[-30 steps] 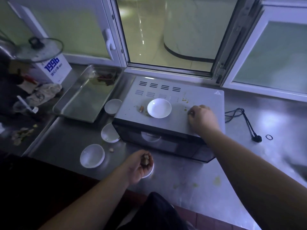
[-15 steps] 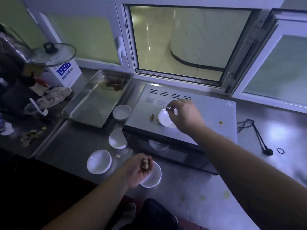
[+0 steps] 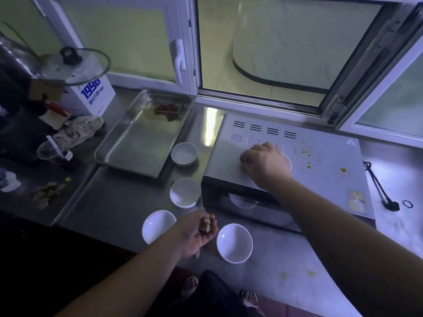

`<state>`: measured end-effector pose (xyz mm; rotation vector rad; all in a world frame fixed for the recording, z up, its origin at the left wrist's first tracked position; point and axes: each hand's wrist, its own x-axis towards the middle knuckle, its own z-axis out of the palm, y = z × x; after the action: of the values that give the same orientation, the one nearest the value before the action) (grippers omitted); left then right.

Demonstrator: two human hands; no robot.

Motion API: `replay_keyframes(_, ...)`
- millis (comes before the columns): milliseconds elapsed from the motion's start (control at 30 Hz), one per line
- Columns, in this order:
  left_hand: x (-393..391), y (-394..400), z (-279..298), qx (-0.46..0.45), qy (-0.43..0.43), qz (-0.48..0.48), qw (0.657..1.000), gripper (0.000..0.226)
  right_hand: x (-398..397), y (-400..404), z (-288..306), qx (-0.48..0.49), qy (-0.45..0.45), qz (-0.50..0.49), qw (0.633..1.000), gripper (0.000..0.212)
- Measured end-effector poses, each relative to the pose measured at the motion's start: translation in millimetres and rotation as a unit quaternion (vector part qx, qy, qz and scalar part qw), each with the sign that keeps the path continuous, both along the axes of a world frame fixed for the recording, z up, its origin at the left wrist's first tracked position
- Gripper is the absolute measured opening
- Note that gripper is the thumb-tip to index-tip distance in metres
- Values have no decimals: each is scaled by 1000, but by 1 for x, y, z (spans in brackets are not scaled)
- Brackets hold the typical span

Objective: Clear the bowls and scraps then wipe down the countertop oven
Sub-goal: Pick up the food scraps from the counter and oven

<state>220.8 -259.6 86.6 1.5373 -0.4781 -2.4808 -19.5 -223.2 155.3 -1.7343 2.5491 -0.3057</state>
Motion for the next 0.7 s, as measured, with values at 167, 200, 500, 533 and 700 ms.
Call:
replay_keyframes(167, 9, -21, -4, 0, -5, -18, 1000, 15, 7, -5, -3, 11, 49, -3, 999, 25)
replay_keyframes(200, 10, -25, -3, -1, -3, -22, 1000, 15, 9, -5, -3, 16, 56, -6, 998, 25)
replay_keyframes(500, 16, -54, -2, -8, 12, -51, 999, 17, 22, -10, -7, 10, 68, -32, 997, 13)
replay_keyframes(533, 17, -57, -2, -6, 16, -54, 998, 17, 25, -10, -8, 1, 68, -38, 997, 10)
replay_keyframes(700, 22, -69, -2, 7, 39, -64, 997, 20, 42, -12, -3, -57, 9, -42, 997, 7)
